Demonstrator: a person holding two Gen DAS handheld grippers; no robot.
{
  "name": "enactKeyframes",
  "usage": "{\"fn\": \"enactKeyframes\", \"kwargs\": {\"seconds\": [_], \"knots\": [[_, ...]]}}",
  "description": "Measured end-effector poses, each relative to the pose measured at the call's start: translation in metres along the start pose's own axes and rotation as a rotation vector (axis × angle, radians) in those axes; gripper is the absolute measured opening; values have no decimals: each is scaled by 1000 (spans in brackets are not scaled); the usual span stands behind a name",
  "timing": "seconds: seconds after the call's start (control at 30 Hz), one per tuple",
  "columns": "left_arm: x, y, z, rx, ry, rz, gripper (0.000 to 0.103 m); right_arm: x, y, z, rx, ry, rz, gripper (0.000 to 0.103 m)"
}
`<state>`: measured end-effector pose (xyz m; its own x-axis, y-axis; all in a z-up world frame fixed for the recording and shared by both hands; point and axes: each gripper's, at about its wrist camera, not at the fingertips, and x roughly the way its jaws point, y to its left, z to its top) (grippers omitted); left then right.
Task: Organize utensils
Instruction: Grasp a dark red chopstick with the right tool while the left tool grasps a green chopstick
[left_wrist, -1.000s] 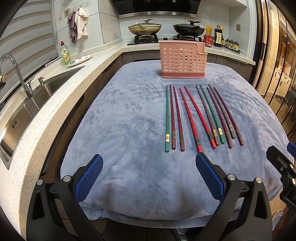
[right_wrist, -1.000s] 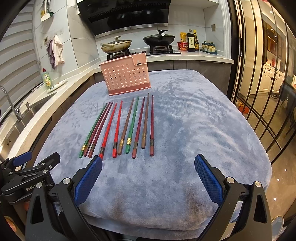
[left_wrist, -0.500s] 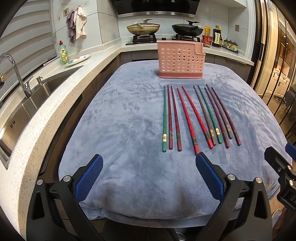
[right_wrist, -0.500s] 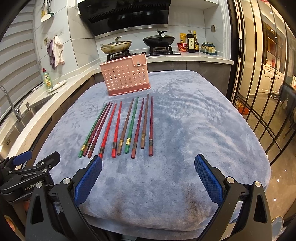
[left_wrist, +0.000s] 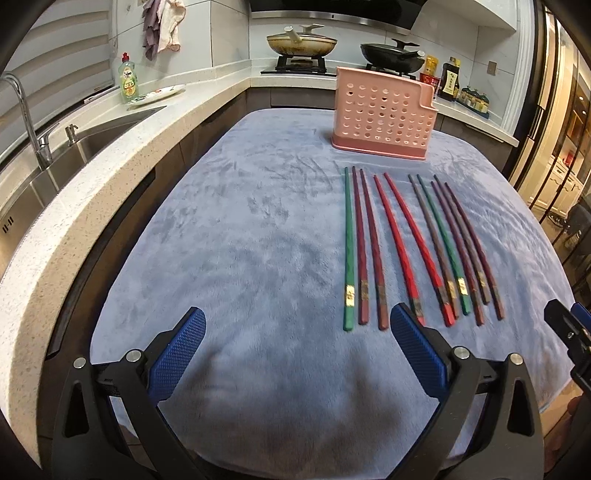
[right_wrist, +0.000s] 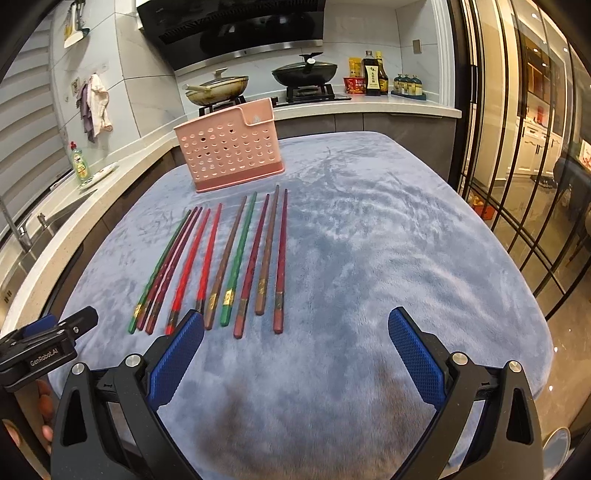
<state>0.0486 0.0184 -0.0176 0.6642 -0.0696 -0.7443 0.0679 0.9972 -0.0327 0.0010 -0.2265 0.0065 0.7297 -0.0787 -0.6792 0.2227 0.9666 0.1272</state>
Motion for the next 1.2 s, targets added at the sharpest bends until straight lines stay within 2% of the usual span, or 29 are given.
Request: {"fn": "enactKeyframes", "kwargs": {"seconds": [0.07,0.27,0.6,0.83,1.0,1.07,1.2], "knots": [[10,0,4,-1,6,2,95,9,-1,4,-3,-1,-8,91],[48,-5,16,-2,46,-3,87,44,-3,16,7,41,-17,68],[75,-7,19,-2,74,7,82,83,5,17,1,117,30,39],[82,-10,16,23,80,23,82,94,9,15,-16,139,27,35],[83,-11,16,31,83,29,81,96,9,13,-40,136,8,28],[82,-10,16,30,79,27,75,96,9,13,-41,134,5,26],[77,-11,16,45,71,4,47,94,2,13,-26,135,17,11]]}}
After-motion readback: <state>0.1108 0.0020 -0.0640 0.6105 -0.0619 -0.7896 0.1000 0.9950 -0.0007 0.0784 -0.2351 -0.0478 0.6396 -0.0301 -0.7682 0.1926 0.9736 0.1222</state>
